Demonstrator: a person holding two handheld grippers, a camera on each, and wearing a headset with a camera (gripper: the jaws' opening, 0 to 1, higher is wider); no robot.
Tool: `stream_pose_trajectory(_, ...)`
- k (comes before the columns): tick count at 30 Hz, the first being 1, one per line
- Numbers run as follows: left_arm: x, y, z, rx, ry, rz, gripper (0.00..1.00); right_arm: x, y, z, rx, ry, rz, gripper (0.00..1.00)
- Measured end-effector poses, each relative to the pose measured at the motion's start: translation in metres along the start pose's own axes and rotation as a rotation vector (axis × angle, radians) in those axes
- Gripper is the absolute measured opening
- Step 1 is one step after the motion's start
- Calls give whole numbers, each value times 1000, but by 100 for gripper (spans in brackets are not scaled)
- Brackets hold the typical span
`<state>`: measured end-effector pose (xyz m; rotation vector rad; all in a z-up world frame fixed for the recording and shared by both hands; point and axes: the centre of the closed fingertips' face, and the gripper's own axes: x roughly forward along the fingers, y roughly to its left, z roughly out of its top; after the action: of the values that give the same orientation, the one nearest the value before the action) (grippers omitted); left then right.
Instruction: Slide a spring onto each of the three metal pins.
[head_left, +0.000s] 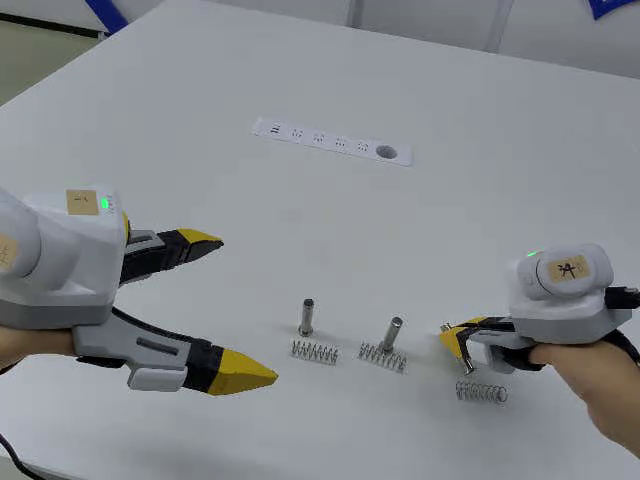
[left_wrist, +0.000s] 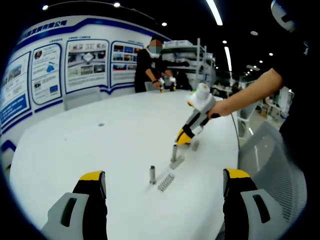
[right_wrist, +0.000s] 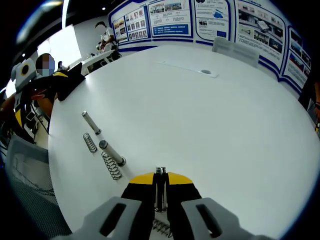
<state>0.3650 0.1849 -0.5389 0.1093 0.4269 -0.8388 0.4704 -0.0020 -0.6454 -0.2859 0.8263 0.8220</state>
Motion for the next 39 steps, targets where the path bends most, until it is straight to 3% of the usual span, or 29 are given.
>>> stream_pose_trajectory(4,0,-3,5,-15,-23,-9,99,-4,1,1,-7,-12,3,8)
stream_pose_trajectory(23,5,-10,12,8,-28,-25,99,-24,-2,1,-9,-101,-21,8)
stream_pose_trajectory(28,3,-11,17,-7,-52,-23,99,-26,-2,-1,-5,-120,-17,8)
stream_pose_trajectory(39,0,-12,17,-3,-42,-16,99,-32,0,-2,-22,-198,-18,8)
